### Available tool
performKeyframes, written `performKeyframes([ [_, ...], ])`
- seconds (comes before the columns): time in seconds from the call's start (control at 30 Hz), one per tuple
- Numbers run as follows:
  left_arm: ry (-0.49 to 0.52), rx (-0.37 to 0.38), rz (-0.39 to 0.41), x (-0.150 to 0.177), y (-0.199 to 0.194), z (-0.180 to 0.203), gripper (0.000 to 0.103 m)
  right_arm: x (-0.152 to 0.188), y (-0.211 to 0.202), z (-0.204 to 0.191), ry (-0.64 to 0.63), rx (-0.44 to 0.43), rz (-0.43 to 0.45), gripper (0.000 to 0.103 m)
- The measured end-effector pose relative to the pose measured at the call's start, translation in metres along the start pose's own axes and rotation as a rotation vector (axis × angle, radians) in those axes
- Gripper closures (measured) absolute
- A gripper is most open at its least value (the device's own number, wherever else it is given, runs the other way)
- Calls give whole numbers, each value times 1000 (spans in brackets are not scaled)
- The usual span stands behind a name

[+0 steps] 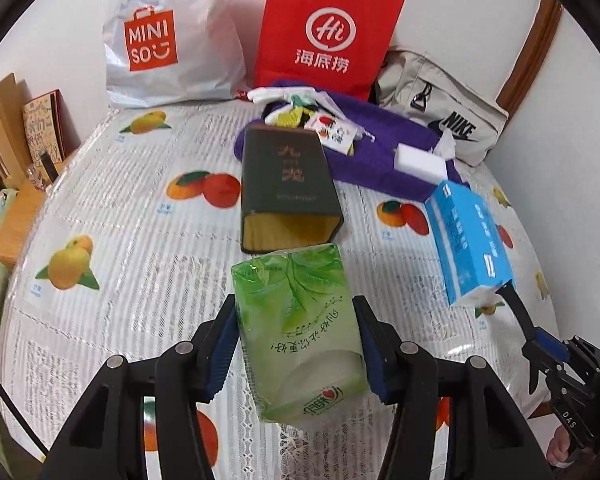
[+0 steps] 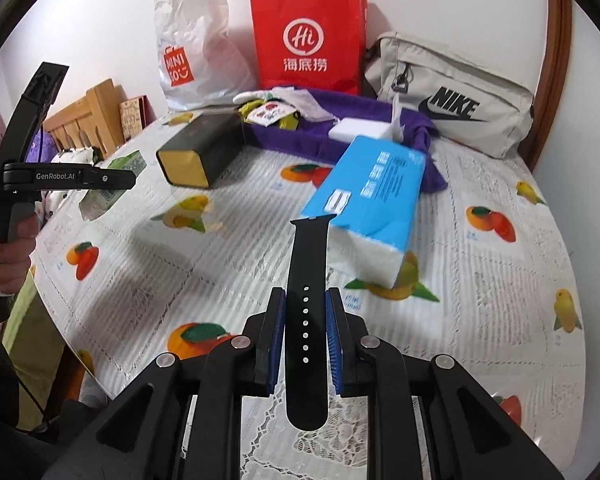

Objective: Organize soft objects
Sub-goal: 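Carry the green packet and watch strap over the purple towel with both tools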

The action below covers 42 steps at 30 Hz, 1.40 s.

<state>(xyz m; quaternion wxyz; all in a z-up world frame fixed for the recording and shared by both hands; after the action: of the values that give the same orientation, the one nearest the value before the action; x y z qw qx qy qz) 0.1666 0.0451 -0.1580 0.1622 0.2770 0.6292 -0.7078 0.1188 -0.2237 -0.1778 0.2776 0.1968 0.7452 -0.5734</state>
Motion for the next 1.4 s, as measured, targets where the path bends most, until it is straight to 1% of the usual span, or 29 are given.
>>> performKeyframes([
  [0.13, -7, -14, 15, -13, -5, -4, 50, -13, -7, 4, 10, -5, 25, 83],
  [0.27, -4, -21, 30, -29, -9, -5, 50, -33, -10, 8, 12, -4, 53, 83],
  [0.47, 1, -29, 52, -55, -11, -6, 50, -65, -9, 7, 1, -11, 90, 83],
  [0.67, 16, -33, 61, -81, -5, -8, 50, -99, -3, 2, -9, -23, 125, 83],
  [0.93, 23, -57, 63, -114, 9, -23, 50, -138, 20, 8, 7, -3, 131, 83],
  [1.07, 28, -57, 72, -130, 16, -29, 50, -156, 33, 11, 3, 10, 131, 83],
  [1.13, 32, -61, 60, -137, 23, -31, 50, -165, 40, 12, -7, 18, 135, 83],
  [1.4, 50, -38, 55, -164, 49, -35, 50, -201, 73, 13, -28, 23, 135, 83],
])
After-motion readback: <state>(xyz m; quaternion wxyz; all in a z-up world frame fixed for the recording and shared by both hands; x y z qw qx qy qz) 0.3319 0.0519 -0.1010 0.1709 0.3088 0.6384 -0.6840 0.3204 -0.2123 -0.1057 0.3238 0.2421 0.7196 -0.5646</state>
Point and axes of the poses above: each gripper's, at about its wrist camera, not at the fingertips, and y roughly the way its jaws point, z to its right, x to its underside, the point moved 4 cm from there along y, roughly the way its jaws point, and after that the axes turned 14 degrees about y, right-handed, at the moved point
